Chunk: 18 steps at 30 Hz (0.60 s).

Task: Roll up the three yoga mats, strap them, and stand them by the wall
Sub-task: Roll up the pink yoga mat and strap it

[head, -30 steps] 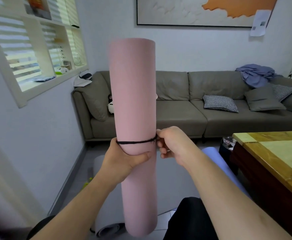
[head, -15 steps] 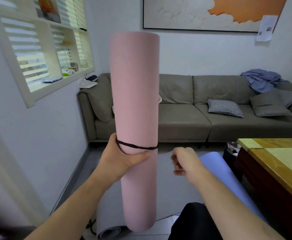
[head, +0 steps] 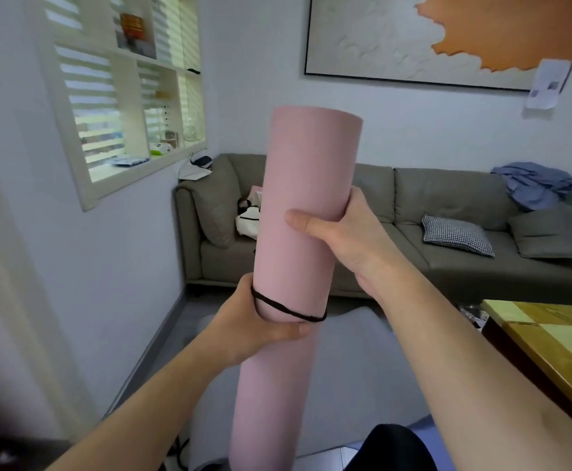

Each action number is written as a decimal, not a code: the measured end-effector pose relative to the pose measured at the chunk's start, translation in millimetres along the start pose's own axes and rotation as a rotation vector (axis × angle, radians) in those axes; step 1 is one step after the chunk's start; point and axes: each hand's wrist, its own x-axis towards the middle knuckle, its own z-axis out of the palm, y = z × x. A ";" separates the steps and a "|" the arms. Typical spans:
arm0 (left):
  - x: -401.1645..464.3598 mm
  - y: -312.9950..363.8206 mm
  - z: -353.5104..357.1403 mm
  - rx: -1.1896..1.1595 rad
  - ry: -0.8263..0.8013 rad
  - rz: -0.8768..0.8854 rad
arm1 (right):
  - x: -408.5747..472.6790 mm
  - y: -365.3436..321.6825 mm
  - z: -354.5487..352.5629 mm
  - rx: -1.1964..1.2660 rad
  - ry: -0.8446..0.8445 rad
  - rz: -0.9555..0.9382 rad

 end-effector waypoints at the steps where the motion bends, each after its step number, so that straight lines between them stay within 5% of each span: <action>1: -1.0 0.6 -7.3 -0.005 -0.017 0.002 | 0.0 1.8 4.4 -0.008 0.014 -0.021; 8: -5.2 26.7 -69.7 -0.230 -0.042 0.131 | -14.8 41.8 42.6 -0.016 -0.124 -0.074; 18: -28.5 -10.9 -146.9 -0.034 0.434 0.309 | -9.0 53.1 154.3 -0.342 -0.433 -0.266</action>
